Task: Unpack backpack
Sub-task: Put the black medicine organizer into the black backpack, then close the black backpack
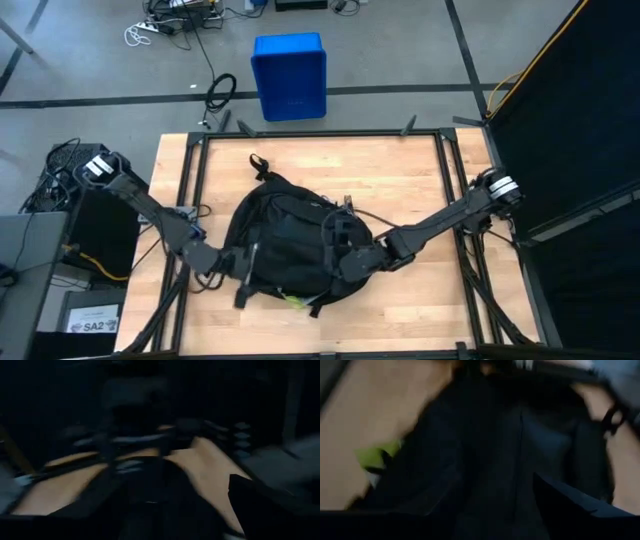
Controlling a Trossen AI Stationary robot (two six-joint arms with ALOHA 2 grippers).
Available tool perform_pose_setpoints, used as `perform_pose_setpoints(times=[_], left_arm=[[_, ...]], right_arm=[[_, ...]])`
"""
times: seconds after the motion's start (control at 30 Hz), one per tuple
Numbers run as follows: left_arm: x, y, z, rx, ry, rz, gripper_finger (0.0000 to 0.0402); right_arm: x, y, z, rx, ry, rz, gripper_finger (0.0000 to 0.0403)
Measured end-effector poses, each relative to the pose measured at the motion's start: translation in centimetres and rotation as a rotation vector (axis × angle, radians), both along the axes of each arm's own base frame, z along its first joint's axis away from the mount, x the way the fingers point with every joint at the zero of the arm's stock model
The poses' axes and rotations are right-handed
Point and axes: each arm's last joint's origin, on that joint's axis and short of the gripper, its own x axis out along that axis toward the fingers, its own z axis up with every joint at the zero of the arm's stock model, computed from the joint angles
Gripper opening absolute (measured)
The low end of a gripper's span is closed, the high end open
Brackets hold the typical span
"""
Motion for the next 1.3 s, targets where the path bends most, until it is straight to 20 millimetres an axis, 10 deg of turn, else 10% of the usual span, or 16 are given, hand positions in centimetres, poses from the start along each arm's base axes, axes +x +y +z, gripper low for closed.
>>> perform_pose_setpoints(times=[0.53, 1.3], left_arm=[[-1.9, -3.8, -8.0, -0.21, 0.626, -0.028, 0.0162], [2.2, 3.2, -10.3, -0.14, 0.749, 0.352, 0.0142]], right_arm=[[1.7, -1.8, -1.1, 0.023, -0.023, -0.068, 0.0204], [1.7, -1.7, -1.1, 0.034, -0.019, -0.048, 0.0192]])
